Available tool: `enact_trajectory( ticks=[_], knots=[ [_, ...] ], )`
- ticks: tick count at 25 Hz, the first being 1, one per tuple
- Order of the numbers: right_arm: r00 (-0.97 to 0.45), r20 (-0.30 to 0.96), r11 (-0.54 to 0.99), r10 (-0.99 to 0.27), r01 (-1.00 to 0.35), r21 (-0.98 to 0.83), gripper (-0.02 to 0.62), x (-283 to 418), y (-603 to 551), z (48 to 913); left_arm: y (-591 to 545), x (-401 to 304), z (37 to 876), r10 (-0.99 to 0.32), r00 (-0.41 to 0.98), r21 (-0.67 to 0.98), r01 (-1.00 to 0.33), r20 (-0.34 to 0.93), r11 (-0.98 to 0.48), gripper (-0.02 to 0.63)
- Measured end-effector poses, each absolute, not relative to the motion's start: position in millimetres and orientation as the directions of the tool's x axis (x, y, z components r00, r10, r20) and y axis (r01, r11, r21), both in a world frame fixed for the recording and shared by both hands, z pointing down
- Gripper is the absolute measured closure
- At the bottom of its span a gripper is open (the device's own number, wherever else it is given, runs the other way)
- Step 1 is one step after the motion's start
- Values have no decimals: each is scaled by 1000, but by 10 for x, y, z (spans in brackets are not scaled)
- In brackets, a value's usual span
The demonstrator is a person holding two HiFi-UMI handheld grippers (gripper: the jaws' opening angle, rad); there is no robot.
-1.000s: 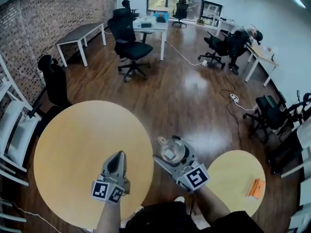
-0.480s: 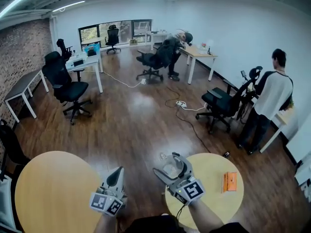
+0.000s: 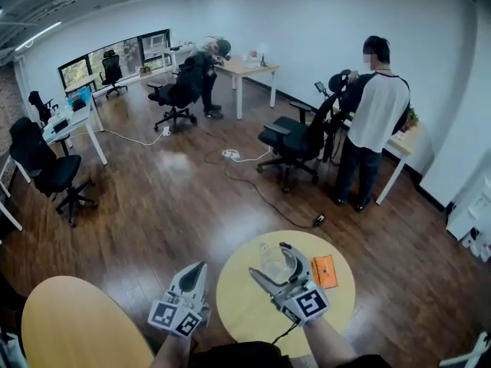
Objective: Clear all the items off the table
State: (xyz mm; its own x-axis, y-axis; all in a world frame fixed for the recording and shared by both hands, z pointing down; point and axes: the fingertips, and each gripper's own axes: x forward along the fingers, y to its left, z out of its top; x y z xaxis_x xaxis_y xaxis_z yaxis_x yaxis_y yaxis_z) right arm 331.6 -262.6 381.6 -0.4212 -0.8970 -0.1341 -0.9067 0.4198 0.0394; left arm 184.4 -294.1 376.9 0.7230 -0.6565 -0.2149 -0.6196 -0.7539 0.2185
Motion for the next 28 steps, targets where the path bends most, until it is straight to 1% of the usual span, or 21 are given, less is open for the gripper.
enact_trajectory(
  ticks=[3,7,14,19,28],
  knots=[
    [-329,-127,328,-936,-944,26,181,3717,-2522,3933,-2933,2277,3850,-575,796,209,-540,-188,-815,614],
    [-213,-117,217,-970,-976,-22,181,4116,-2368,4050,-2962,2703,3950,-492,857,222,-456,-154,-862,614],
    [-62,-67,66,-996,-997,-51,181,4463,-2260,4255,-3026,3124,4143,-362,925,242,-328,-113,-913,614],
    [-2,-38,5,-999,-997,-73,180,4542,-2330,4453,-3145,3214,4340,-318,944,267,-285,-89,-921,614],
    [26,67,-33,-997,-994,-106,181,4443,-2662,5067,-3485,3182,4892,-312,950,328,-291,-9,-898,614]
  ],
)
